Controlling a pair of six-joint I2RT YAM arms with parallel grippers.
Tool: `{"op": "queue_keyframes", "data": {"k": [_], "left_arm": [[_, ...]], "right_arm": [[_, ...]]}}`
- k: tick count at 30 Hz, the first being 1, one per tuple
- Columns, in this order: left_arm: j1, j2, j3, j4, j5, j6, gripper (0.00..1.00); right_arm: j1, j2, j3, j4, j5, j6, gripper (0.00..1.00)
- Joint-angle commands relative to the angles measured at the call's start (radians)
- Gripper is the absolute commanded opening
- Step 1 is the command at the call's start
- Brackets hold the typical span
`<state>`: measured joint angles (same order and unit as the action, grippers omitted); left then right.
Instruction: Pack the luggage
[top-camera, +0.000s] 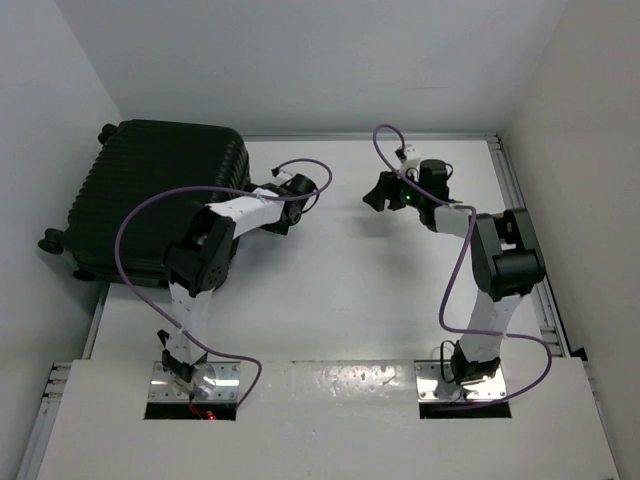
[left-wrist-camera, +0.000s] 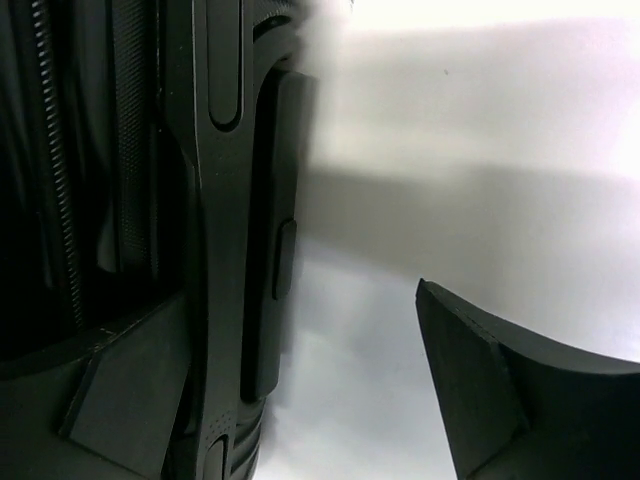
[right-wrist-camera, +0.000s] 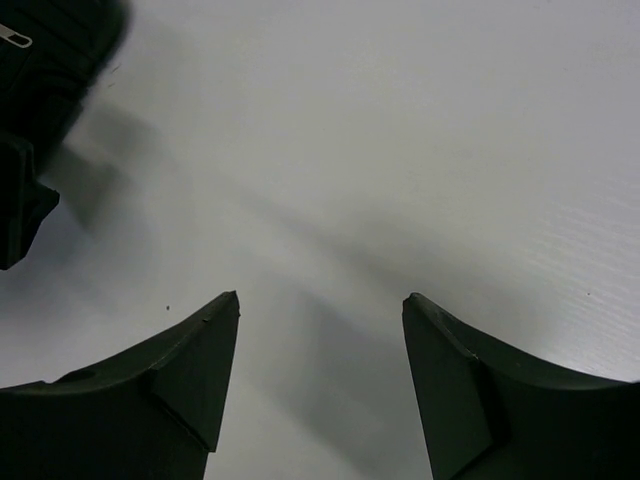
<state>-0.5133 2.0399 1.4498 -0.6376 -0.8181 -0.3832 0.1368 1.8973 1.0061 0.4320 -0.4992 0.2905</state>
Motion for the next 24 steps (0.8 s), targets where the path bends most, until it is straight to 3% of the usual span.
{"op": "queue_keyframes", "data": {"k": [1, 3, 4, 7, 12, 13, 17, 24], "left_arm": [[0.076, 0.052, 0.015, -0.025, -0.079, -0.016, 0.93], [0.085, 0.065, 0.015, -0.025, -0.006, -0.003, 0.88], [0.085, 0.065, 0.015, 0.010, 0.043, 0.033, 0.74], [0.085, 0.034, 0.003, 0.067, 0.219, 0.167, 0.50], [0.107, 0.022, 0.004, 0.108, 0.506, 0.358, 0.27], [0.116, 0.031, 0.021, 0.108, 0.595, 0.368, 0.26], [0.098, 0.087, 0.121, 0.118, 0.758, 0.460, 0.04], [-0.053, 0.174, 0.291, 0.206, 0.944, 0.687, 0.00]], "right_arm": [[-0.014, -0.044, -0.003, 0.028, 0.001, -0.016, 0.66], [-0.022, -0.049, -0.001, 0.028, 0.002, -0.022, 0.66], [-0.022, -0.052, -0.001, 0.027, 0.004, -0.024, 0.66], [-0.034, -0.052, -0.007, 0.022, 0.005, -0.028, 0.66], [-0.049, -0.069, -0.020, 0.021, 0.016, -0.036, 0.66], [-0.054, -0.070, -0.021, 0.021, 0.016, -0.036, 0.65], [-0.068, -0.083, -0.032, 0.022, 0.028, -0.047, 0.65], [-0.092, -0.110, -0.063, 0.019, 0.066, -0.042, 0.64]]}}
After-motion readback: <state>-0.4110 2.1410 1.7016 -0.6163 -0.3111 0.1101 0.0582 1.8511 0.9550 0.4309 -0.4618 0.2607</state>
